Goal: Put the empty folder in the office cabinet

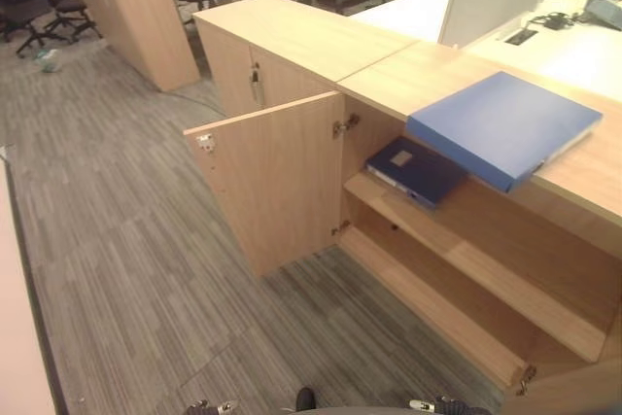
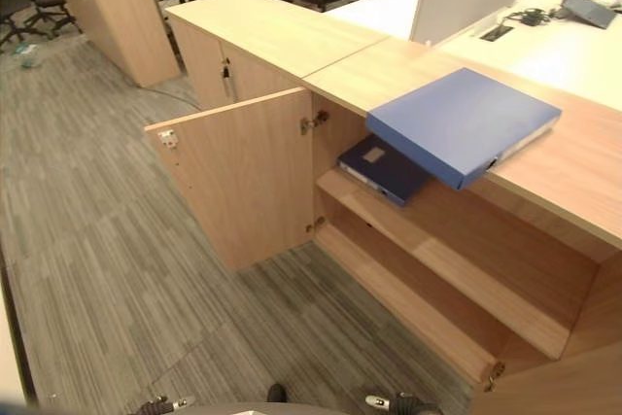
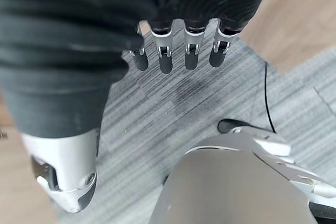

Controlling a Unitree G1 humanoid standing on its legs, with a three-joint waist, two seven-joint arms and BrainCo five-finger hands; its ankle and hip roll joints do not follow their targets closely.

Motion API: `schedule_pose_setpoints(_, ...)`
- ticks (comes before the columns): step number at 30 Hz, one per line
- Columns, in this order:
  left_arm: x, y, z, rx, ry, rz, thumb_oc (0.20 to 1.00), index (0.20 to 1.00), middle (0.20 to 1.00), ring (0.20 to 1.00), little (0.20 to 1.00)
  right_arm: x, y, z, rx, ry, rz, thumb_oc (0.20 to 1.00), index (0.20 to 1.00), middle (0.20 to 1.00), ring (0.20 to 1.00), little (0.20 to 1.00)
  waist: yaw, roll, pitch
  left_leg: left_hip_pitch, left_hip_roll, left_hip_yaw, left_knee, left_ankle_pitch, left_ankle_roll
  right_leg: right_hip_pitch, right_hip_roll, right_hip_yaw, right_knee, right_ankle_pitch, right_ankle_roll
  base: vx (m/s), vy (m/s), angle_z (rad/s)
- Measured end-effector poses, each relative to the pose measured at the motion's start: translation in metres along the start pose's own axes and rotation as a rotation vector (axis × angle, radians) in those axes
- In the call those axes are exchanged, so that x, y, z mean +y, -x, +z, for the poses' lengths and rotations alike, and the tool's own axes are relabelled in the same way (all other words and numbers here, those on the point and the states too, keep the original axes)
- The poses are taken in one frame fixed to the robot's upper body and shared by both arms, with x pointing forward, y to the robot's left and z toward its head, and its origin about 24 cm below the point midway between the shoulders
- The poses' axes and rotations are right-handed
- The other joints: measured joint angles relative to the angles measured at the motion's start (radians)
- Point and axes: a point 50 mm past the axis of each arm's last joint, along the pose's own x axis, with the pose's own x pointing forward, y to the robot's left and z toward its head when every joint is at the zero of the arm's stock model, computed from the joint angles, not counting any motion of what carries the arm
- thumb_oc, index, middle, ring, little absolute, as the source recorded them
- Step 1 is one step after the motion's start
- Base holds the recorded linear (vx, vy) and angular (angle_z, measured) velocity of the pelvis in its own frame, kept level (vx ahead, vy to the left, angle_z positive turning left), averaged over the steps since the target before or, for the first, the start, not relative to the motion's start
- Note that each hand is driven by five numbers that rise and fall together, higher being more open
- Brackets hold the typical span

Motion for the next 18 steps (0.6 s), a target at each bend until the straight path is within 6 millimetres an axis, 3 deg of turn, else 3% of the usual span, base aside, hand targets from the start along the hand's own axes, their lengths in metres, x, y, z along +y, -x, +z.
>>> schedule_pose_setpoints(8,-0.002,0.001,-0.007,0.014,-0.044,-0.024,1.000,1.000,1.000,1.000,1.000,-0.002,0.002,-0.017,0.042,-0.060,-0.013,1.000,1.000,1.000,1.000,1.000,-0.033,-0.002,-0.006,-0.018,0.012,0.080,0.000,0.007,-0.011,-0.054,-0.007,0.042,-0.017,-0.014,-0.026,0.01,0.070,-0.39)
schedule_pose_setpoints(10,-0.003,0.001,-0.010,0.021,-0.048,-0.028,1.000,1.000,1.000,1.000,1.000,-0.003,0.002,-0.016,0.038,-0.080,-0.018,1.000,1.000,1.000,1.000,1.000,-0.023,0.005,-0.007,-0.017,0.022,0.108,0.000,0.007,-0.011,-0.070,-0.022,0.020,-0.007,-0.013,-0.031,-0.01,0.038,-0.43)
schedule_pose_setpoints(13,-0.002,0.001,-0.009,0.027,-0.051,-0.026,1.000,1.000,1.000,1.000,1.000,-0.002,0.001,-0.014,0.033,-0.083,-0.017,1.000,1.000,1.000,1.000,1.000,-0.028,0.003,0.009,-0.012,0.023,0.120,0.000,0.007,-0.011,-0.112,-0.042,-0.043,0.072,0.020,0.001,0.04,0.061,-0.38)
schedule_pose_setpoints(15,-0.004,0.001,-0.007,0.017,-0.066,-0.034,1.000,1.000,1.000,1.000,1.000,-0.008,0.000,0.004,-0.013,-0.099,-0.032,1.000,1.000,1.000,1.000,1.000,-0.013,0.024,0.063,0.025,0.065,0.188,0.000,0.006,-0.003,-0.167,-0.085,-0.235,0.209,0.018,-0.006,0.06,-0.032,-0.80)
schedule_pose_setpoints(16,-0.003,0.001,-0.010,0.027,-0.062,-0.032,1.000,1.000,1.000,1.000,1.000,-0.007,0.000,0.011,-0.032,-0.095,-0.030,1.000,1.000,1.000,1.000,1.000,-0.011,0.023,0.061,0.028,0.067,0.217,0.003,-0.010,-0.015,-0.169,-0.107,-0.323,0.181,0.017,-0.005,0.03,-0.063,-0.80)
schedule_pose_setpoints(17,0.003,0.002,-0.016,0.041,-0.067,-0.019,1.000,1.000,1.000,1.000,1.000,0.001,-0.001,0.012,-0.035,-0.099,-0.013,1.000,1.000,1.000,1.000,1.000,-0.003,-0.006,0.035,0.020,0.057,0.245,0.000,-0.044,-0.061,-0.177,-0.154,-0.423,0.115,0.054,-0.013,0.04,-0.071,-0.62)
schedule_pose_setpoints(18,0.006,0.001,-0.011,0.031,-0.068,-0.011,1.000,1.000,1.000,1.000,1.000,0.006,-0.001,0.015,-0.050,-0.103,0.002,1.000,1.000,1.000,1.000,1.000,-0.008,-0.032,0.023,0.012,0.046,0.250,0.066,-0.061,-0.035,-0.173,-0.179,-0.467,0.091,0.079,-0.005,0.06,-0.128,-0.72)
